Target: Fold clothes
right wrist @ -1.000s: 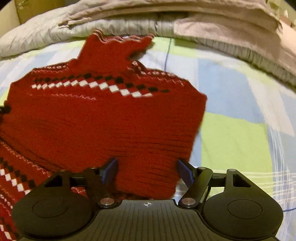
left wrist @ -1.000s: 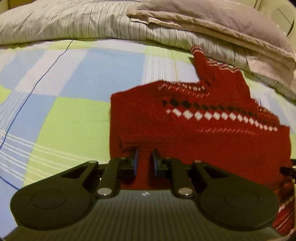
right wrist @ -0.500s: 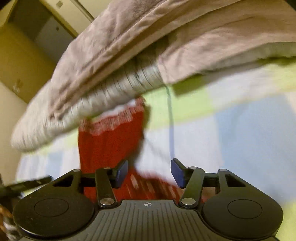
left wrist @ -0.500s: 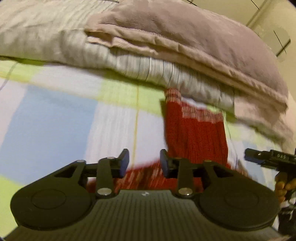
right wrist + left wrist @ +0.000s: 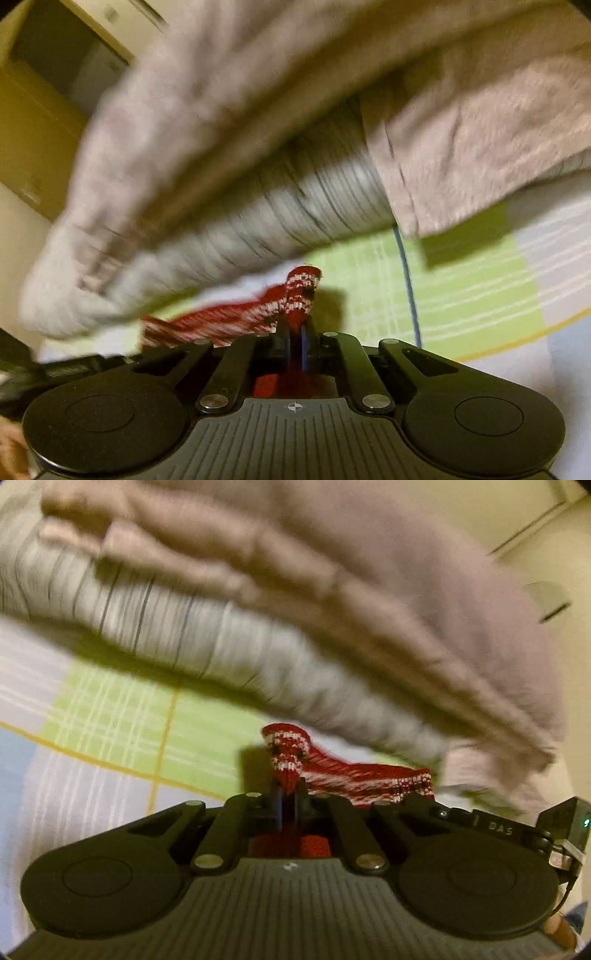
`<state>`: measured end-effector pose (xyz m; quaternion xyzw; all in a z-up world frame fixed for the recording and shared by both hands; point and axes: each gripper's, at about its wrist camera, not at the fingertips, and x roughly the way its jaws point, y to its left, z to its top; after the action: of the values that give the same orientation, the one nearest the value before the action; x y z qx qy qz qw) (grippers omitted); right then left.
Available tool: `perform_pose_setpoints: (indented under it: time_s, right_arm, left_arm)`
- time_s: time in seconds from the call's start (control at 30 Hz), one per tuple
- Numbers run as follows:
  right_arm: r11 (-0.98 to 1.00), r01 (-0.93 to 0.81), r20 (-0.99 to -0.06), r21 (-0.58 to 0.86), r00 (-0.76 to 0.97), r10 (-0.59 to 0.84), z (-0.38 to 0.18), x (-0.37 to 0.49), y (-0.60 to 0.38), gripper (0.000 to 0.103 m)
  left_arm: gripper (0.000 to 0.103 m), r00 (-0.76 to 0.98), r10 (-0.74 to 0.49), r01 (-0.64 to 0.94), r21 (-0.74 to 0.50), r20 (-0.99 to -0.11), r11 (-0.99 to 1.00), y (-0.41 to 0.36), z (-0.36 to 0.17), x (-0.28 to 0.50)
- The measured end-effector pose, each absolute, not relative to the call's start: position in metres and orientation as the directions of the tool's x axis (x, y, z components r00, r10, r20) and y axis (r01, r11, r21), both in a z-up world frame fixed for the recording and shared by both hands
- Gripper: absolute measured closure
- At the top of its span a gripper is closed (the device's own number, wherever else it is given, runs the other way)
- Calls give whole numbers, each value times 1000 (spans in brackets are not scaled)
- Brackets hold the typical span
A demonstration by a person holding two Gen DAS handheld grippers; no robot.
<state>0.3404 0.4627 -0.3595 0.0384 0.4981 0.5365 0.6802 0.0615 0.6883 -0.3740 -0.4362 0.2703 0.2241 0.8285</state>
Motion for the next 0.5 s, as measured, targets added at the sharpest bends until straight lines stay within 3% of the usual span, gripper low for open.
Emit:
perform_pose_setpoints:
  time_s: [0.13, 0.2, 0.27, 0.33, 0.4, 0.43, 0.5]
  right_arm:
    - [280, -701, -454, 656, -71, 888, -314, 317, 388, 99]
    - [212, -717, -402, 664, -105, 909, -296, 292, 341, 99]
    - [168, -756, -446, 632, -178, 877, -291, 255, 297, 99]
    - [202, -810, -616, 550, -230, 753, -301, 215, 268, 95]
    - [273, -856, -775, 438, -206, 597, -316, 181, 243, 71]
    - [319, -864, -819, 389, -166, 550, -322, 170, 229, 68]
    - [356, -847, -814, 394, -141, 564, -319, 167, 219, 68]
  left_arm:
    - [100, 869, 164, -459, -639, -466, 617, 645, -338, -8]
    - [100, 889, 139, -422, -659, -437, 623, 612, -333, -49]
    - [93, 858, 103, -447, -635, -503, 630, 575, -339, -81]
    - [88, 796, 68, -500, -591, -601, 633, 539, -350, -108]
    - [88, 743, 62, -569, -579, -666, 584, 520, -360, -135]
    - [89, 715, 58, -602, -571, -697, 559, 511, -366, -148]
    - [89, 701, 81, -625, -556, -708, 547, 502, -363, -163]
